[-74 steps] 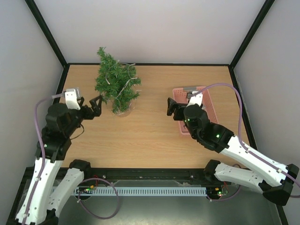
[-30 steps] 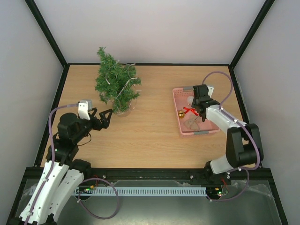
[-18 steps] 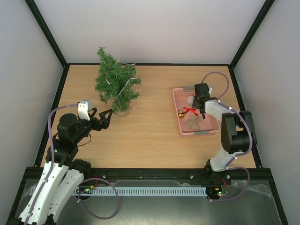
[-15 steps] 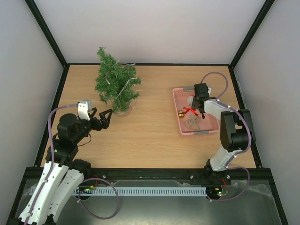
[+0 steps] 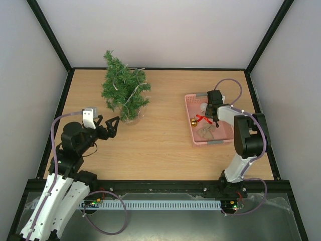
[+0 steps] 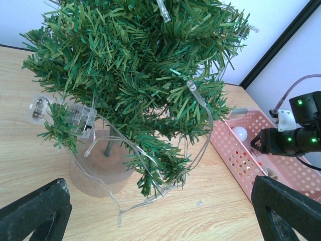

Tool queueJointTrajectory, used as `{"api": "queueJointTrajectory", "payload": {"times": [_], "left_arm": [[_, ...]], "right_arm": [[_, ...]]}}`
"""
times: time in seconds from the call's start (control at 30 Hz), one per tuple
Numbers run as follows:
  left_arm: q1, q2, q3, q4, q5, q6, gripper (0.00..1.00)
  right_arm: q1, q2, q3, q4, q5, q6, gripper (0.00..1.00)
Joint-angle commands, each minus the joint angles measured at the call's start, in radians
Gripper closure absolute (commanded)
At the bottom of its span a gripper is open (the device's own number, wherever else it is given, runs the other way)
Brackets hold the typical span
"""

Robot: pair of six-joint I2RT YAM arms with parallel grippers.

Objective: Decorate the small christmas tree
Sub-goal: Pick up the decoration item from the storage box.

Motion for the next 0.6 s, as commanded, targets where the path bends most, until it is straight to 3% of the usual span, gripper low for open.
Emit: {"api": "queueJointTrajectory", "payload": {"times": [0.0, 0.23, 0.57], "left_arm": [[-0.005, -0.01, 0.003, 0.008, -0.014, 0.009, 0.01], [-0.005, -0.009, 0.002, 0.008, -0.018, 0.008, 0.01], [-0.005, -0.012, 0.002, 0.006, -0.02, 0.008, 0.01]], "right_arm": [[-0.005, 0.015, 0.023, -0.004, -0.012, -0.014, 0.51], [-0.005, -0.041, 0.014, -0.017, -0.145, 0.019, 0.5], [-0.005, -0.034, 0.038, -0.048, -0.117, 0.001, 0.56]]}}
